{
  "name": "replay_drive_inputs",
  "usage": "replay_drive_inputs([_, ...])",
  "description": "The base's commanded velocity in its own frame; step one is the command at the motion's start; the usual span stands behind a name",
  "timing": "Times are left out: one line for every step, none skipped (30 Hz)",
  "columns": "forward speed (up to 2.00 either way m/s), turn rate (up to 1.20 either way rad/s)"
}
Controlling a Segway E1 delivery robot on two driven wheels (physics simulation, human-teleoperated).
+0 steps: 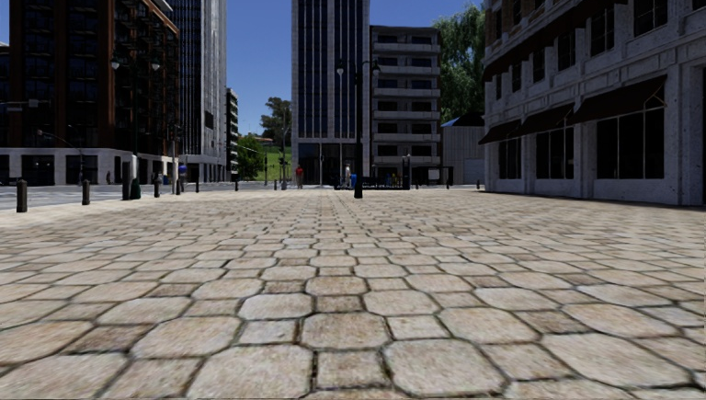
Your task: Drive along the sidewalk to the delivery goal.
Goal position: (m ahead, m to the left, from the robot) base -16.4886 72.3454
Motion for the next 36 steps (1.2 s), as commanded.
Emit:
replay_drive_inputs([2.0,0.0])
replay_drive_inputs([2.0,0.0])
replay_drive_inputs([2.0,0.11])
replay_drive_inputs([2.0,0.84])
replay_drive_inputs([2.0,1.05])
replay_drive_inputs([2.0,1.2])
replay_drive_inputs([2.0,1.2])
replay_drive_inputs([2.0,1.11])
replay_drive_inputs([2.0,1.11])
replay_drive_inputs([2.0,0.3])
replay_drive_inputs([2.0,0.08])
replay_drive_inputs([2.0,0.01])
replay_drive_inputs([2.0,0.0])
replay_drive_inputs([2.0,0.0])
replay_drive_inputs([2.0,0.0])
replay_drive_inputs([2.0,0.0])
replay_drive_inputs([2.0,0.0])
replay_drive_inputs([2.0,0.0])
replay_drive_inputs([2.0,0.0])
replay_drive_inputs([2.0,0.0])
replay_drive_inputs([2.0,0.0])
replay_drive_inputs([2.0,0.0])
replay_drive_inputs([2.0,0.0])
replay_drive_inputs([2.0,0.0])
replay_drive_inputs([2.0,0.0])
replay_drive_inputs([2.0,0.0])
replay_drive_inputs([2.0,0.0])
replay_drive_inputs([2.0,0.0])
replay_drive_inputs([2.0,0.0])
replay_drive_inputs([2.0,0.0])
replay_drive_inputs([2.0,0.0])
replay_drive_inputs([2.0,0.0])
replay_drive_inputs([2.0,0.0])
replay_drive_inputs([2.0,0.0])
replay_drive_inputs([2.0,0.0])
replay_drive_inputs([2.0,0.0])
